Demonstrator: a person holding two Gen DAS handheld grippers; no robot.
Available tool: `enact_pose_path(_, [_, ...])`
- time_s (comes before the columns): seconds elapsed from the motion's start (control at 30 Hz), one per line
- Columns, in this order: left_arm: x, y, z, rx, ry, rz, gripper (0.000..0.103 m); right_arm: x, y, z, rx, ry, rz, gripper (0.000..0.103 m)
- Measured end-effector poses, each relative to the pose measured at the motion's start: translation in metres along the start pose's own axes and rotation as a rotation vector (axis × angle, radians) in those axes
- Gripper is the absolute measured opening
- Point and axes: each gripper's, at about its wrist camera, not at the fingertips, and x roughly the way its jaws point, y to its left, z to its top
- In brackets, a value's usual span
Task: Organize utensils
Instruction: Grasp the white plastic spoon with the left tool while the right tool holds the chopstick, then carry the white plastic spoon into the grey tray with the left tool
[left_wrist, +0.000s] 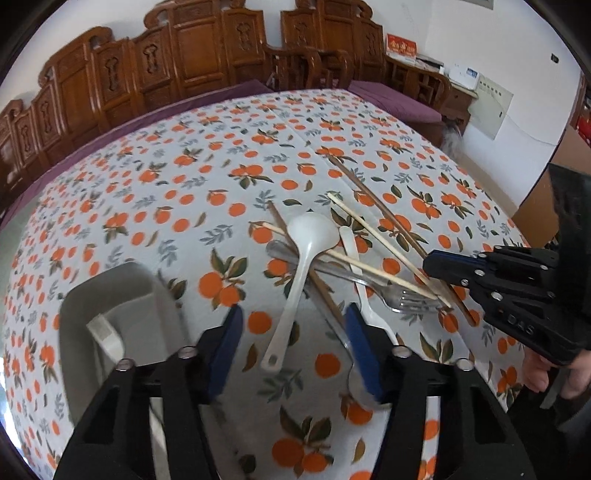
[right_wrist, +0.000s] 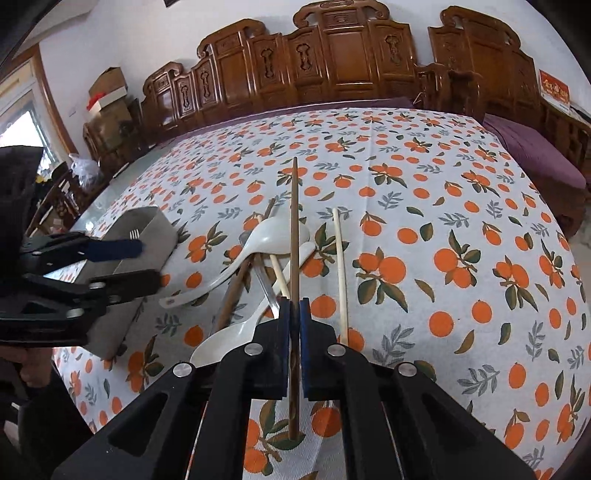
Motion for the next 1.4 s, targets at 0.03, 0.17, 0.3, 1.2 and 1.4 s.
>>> enact_pose_path(0.03, [0.004,-0.001,0.003,0.003,0.005,-0.004,0.047,0.001,-0.002,0.001,0.008,0.001,0.000,0.006])
enact_pose_path(0.17, [0.028,-0.003,0.015,0.007,0.035,-0.003,0.042,0.007,-0.006,0.002,0.024,0.014,0.012,0.006])
enact_pose_path(0.3, [0.050,-0.004,0.023,0.008,0.068,0.006,0.036,0.016,-0.012,0.004,0.050,0.038,0.006,0.006])
enact_pose_path(1.2, [0.072,-0.008,0.035,0.012,0.107,-0.023,0.011,0.021,-0.004,0.007,0.059,0.035,0.030,0.006])
enact_pose_path(1.4, [0.083,-0.006,0.038,-0.004,0.116,-0.016,0.018,0.020,-0.004,0.006,0.061,0.035,0.032,0.006])
